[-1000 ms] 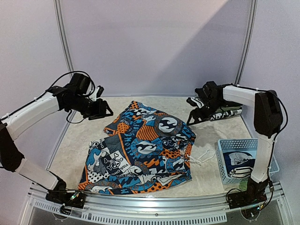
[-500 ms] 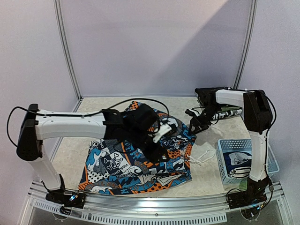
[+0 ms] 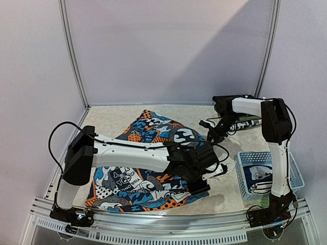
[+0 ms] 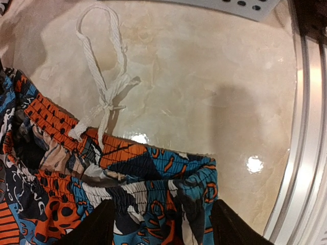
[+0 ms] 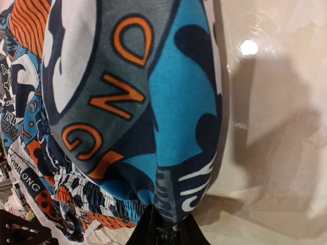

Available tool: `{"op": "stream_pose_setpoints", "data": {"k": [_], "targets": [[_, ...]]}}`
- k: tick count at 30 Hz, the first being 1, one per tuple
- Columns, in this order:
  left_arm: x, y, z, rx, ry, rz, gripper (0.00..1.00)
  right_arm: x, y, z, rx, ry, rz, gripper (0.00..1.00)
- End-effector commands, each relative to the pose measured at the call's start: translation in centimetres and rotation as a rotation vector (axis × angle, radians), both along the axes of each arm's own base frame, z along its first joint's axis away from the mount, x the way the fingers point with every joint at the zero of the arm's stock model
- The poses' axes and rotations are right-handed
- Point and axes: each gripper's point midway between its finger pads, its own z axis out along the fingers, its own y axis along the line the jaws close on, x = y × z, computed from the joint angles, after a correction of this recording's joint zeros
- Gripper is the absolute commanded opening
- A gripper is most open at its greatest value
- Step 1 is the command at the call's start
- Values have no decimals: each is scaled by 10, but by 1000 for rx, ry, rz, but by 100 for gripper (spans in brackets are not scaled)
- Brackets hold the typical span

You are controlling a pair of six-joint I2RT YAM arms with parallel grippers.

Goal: Fold and stack the mixed laundry pile
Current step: Smooth out the flattened shorts at the center of the board.

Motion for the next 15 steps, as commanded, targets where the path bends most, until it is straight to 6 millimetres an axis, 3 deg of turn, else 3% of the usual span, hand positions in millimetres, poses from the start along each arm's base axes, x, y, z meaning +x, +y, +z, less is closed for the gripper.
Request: {"op": "stream_pose_setpoints", "data": {"k": [1,6,11,13,15], "targets": [[-2,6,-13,87,-5,-16,66,-4,5,-7,23,20,33,15],[-15,8,-33,121,74,-44,66,-5,6,-8,33,25,32,16],[-25,7,-38,130,123,-73,62,-3,10,-8,55,21,38,16],[-25,7,-41,138,124,-77,56,-1,13,-6,78,20,41,16],[-25,5,-41,142,124,-80,38,1,16,-6,88,23,38,16]]}}
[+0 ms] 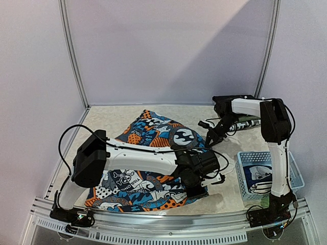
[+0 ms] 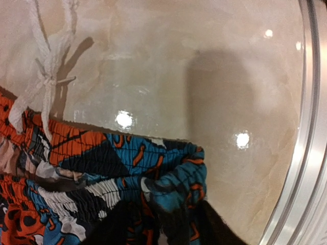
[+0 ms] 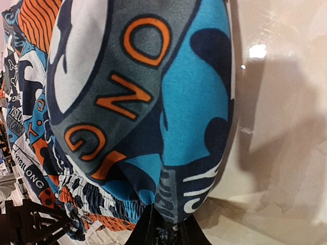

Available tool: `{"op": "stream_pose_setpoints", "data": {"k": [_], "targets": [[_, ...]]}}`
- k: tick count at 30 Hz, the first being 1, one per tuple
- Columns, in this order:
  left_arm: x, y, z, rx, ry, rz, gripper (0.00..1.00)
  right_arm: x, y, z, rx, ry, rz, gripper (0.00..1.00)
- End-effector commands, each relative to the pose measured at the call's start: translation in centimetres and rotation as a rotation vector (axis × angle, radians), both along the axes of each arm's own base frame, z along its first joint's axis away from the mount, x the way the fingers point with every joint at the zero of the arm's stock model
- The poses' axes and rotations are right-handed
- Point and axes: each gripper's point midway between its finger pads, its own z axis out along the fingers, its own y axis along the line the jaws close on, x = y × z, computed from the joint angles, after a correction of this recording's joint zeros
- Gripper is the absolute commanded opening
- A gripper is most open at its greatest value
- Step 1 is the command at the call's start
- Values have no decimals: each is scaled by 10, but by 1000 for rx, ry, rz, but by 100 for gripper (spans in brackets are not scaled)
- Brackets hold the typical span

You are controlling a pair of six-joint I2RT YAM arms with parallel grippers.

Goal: Fold and stack the mixed laundry pile
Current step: Smooth out the flattened shorts at the center of the board.

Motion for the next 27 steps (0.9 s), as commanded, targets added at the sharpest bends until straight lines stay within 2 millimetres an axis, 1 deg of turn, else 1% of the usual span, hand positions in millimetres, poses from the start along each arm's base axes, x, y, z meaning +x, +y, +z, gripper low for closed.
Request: {"op": "stream_pose_setpoints", "data": {"k": [1,2,3,5,6,7,9,10,11,12,13,14,16,17,18,21,22,24,25,26,27], "targets": [[-6,-5,4,9,10,-33,27,5,11,-5,51,16,13,16],[-3,-4,9,8,-13,-33,18,8,13,-2,59,12,11,15],[4,-1,18,9,-59,-30,14,8,15,-2,67,17,9,14],[20,10,40,22,-170,-34,7,17,22,9,100,8,-3,11],[31,19,52,33,-236,-35,4,20,26,13,126,14,-7,10],[41,28,62,48,-290,-37,1,26,32,22,155,8,-13,9],[61,48,83,89,-402,-35,0,39,42,36,198,0,-33,6],[69,57,89,119,-452,-46,0,48,47,41,220,-4,-45,6],[76,65,96,150,-503,-59,0,56,51,51,250,-2,-62,6],[82,71,102,182,-552,-71,0,61,55,58,280,19,-82,6],[85,71,109,200,-586,-85,0,67,58,60,314,44,-96,6],[84,69,112,211,-597,-101,0,72,59,66,339,58,-113,6],[68,52,117,174,-567,-136,0,76,53,57,338,83,-134,6],[53,39,114,140,-523,-159,0,75,47,54,324,86,-134,6],[40,27,107,113,-480,-173,0,73,42,51,309,95,-132,6],[4,-8,71,66,-348,-228,0,73,18,34,279,128,-149,9],[-5,-21,64,39,-320,-238,3,75,10,27,266,137,-164,11],[-22,-44,44,-17,-235,-248,22,82,-6,16,227,137,-205,16],[-25,-56,46,-67,-217,-243,28,85,-13,15,217,132,-224,22],[-24,-63,52,-101,-221,-229,34,88,-20,17,197,117,-239,31],[-20,-68,62,-132,-240,-214,40,93,-28,24,166,78,-248,37]]}}
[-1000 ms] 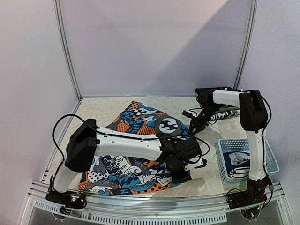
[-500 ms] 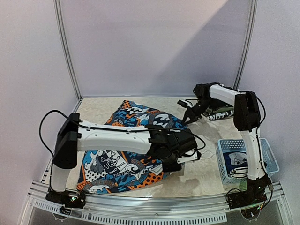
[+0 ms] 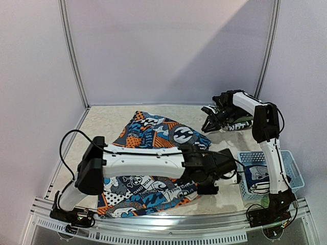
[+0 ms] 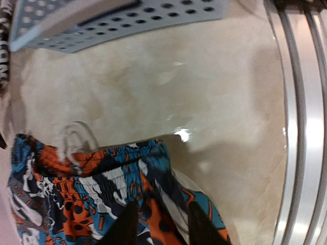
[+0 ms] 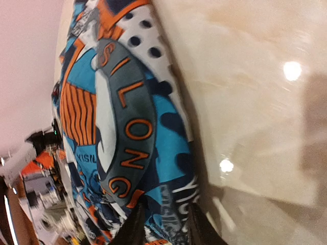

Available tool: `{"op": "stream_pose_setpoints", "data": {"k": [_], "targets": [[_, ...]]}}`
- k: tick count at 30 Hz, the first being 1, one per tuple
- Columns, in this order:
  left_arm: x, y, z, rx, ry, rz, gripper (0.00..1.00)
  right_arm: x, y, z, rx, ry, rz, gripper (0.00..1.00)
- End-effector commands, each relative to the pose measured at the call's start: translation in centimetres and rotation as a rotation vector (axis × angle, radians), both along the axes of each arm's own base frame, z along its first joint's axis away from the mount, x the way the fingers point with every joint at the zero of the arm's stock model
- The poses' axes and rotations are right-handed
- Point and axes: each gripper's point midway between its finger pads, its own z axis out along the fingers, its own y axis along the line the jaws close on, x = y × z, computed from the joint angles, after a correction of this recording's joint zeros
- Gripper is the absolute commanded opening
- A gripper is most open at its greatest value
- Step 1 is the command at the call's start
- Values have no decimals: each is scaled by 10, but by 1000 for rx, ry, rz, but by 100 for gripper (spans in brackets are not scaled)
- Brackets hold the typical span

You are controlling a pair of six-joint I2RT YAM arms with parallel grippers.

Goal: Fold and stack the mixed laundry pile
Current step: Smooth out the flattened shorts at the center of the board.

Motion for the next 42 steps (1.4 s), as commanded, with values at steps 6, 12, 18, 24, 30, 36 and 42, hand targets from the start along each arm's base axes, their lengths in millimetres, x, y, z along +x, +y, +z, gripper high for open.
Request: {"op": "stream_pose_setpoints", "data": {"k": [6,12,18,24,30,36,42], "targets": [[17,-4,94,-315,79,120,56,17,-66,44,-243,-221,-97,61],[100,86,155,-541,75,477,66,-32,-36,73,-175,-231,-32,59],[103,150,110,-519,222,621,61,-79,9,55,-84,-181,95,53],[65,162,30,-357,316,614,54,-120,53,28,-46,-116,263,44],[49,180,-4,-342,411,704,53,-168,58,-1,-102,-85,349,43],[28,209,-49,-269,484,796,53,-182,18,-40,-295,-142,375,44],[17,209,-54,-263,529,782,54,-156,-21,-69,-532,-265,371,50]]}}
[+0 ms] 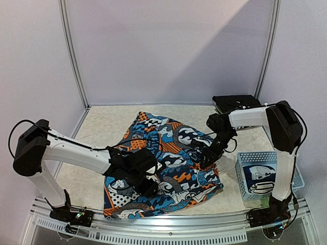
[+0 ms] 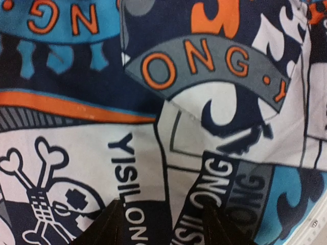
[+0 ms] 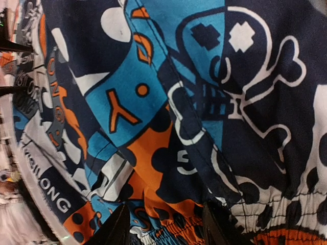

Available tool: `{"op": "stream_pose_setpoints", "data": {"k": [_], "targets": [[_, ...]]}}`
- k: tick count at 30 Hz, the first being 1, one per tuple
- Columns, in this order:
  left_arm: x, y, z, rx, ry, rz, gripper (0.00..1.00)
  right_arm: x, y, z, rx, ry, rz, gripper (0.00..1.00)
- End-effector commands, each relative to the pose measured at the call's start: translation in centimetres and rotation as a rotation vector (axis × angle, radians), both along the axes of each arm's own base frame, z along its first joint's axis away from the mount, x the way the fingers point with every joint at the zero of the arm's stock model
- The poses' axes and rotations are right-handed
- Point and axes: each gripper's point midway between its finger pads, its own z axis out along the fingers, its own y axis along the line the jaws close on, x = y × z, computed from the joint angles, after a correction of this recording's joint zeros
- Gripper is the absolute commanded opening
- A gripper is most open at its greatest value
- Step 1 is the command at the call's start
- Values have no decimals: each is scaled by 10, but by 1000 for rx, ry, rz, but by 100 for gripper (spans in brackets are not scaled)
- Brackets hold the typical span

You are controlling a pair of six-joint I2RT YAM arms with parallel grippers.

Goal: Fold and stack the mixed laundry pile
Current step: Smooth out the flattened shorts at the center of the board.

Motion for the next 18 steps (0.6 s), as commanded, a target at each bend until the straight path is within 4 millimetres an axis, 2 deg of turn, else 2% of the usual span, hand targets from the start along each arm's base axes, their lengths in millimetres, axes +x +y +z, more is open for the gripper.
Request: {"op": "stream_pose_setpoints", "data": {"k": [1,4,6,11,13,16,17,18], "targets": [[4,-20,27,-94,-33,-13,54,43,-41,-30,-220,-208,0,51],[32,-26,71,-123,-171,-34,56,56,-35,-12,-187,-234,-4,52],[65,-21,104,-125,-267,4,58,54,-25,8,-123,-235,29,53],[181,21,170,-170,-413,312,62,64,-6,84,21,-369,69,60],[231,44,189,-238,-425,474,62,79,-3,106,35,-456,61,63],[282,59,192,-318,-409,610,61,110,-1,120,14,-559,10,65],[295,61,187,-320,-409,633,61,120,2,124,22,-580,-9,66],[308,60,177,-321,-398,644,61,131,4,120,30,-577,-35,65]]}}
